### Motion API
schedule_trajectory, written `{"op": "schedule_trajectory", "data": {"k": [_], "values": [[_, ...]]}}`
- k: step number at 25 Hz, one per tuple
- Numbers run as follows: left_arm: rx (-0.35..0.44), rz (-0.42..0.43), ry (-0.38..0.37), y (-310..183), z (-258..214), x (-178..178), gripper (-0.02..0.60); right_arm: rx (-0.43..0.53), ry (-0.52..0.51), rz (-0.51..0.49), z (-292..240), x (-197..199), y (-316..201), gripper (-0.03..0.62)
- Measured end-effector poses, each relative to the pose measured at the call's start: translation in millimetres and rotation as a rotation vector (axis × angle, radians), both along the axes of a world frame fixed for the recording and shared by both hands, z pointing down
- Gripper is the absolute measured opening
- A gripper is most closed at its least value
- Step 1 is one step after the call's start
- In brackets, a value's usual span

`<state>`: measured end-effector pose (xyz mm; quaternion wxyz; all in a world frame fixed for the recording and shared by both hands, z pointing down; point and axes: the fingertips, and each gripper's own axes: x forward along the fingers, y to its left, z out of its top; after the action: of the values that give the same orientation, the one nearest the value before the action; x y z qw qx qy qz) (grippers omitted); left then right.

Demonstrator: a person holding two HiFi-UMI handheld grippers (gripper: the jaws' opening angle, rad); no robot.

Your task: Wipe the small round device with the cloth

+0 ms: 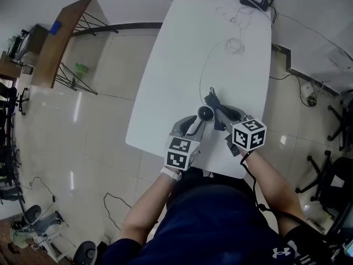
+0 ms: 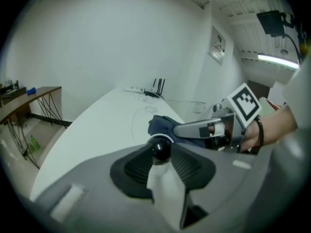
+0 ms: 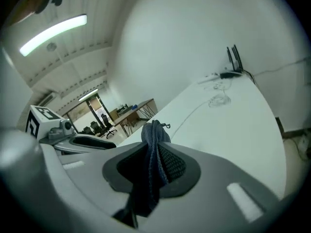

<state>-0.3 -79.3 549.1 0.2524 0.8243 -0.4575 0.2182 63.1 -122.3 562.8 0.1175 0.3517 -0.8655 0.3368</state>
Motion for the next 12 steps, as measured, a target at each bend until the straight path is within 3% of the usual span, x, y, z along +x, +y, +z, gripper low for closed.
{"op": "schedule_trajectory", "data": {"k": [4,8,12], "values": [[-0.01,0.028,-0.041,2.7,6.7,3.0,0.156,-0.149,-0.076,0.03,32.1,6.8,3.7,0.067],[-0.03,0.048,-0.054,6.3,12.3,8.6,0.158,-0.27,-0.098,0.057,68.6,11.0,12.4,0.067],[-0.03,0.053,-0.048,8.2,14.3,13.1,0.158,-0.313,-0.135,0.102,78.5,15.7,11.5,0.067]]}}
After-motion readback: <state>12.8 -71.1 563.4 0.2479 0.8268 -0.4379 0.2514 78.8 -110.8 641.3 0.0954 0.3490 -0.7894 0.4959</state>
